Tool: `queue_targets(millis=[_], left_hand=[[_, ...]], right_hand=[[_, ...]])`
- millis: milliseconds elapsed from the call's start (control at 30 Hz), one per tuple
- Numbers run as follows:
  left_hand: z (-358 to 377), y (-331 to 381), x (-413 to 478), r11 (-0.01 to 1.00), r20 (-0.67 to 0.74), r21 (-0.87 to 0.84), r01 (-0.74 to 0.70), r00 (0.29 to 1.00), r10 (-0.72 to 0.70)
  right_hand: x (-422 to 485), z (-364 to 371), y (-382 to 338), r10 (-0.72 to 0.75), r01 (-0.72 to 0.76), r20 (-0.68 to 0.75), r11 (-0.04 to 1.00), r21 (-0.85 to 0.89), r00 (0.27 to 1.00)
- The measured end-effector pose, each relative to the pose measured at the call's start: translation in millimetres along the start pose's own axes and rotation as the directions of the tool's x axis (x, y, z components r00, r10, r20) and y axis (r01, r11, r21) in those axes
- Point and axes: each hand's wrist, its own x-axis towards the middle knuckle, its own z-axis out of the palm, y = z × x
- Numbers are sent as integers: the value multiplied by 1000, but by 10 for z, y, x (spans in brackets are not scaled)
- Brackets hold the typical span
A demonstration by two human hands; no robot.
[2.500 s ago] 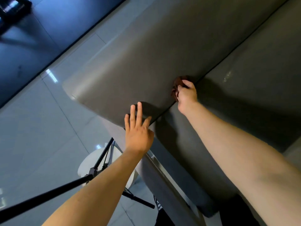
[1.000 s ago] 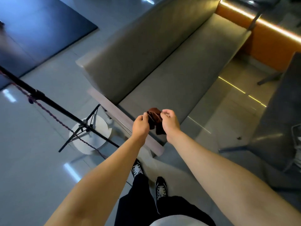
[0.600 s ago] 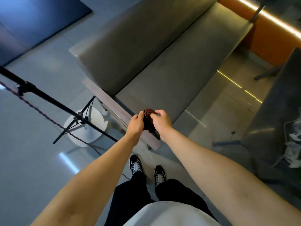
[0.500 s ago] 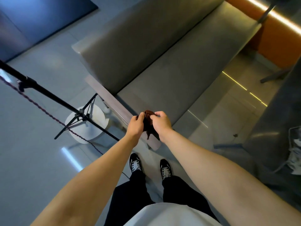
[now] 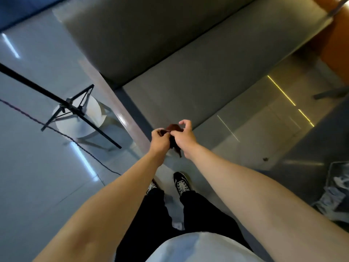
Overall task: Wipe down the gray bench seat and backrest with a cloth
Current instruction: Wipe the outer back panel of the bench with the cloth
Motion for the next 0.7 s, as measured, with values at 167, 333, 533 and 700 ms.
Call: queue_targets(millis=[167,333,533,700], left_hand=[[460,-29,490,994,28,-18,107,994,-106],[731,-169,1257,994,47,108,23,998,-28],[635,-854,2458,696,55,717,15,995,-78],[549,-1526,2851,591,68,806,-34,997,-35]], right_hand=[[636,-217,193,-63,56,-56,993,-106,996],[1550,-298,444,-165,125,-176,967,-222,970],[2976,-499,864,-223,133,-240,931,-341,945],[3592,-243,1130,-245,157,-152,887,-435,958]])
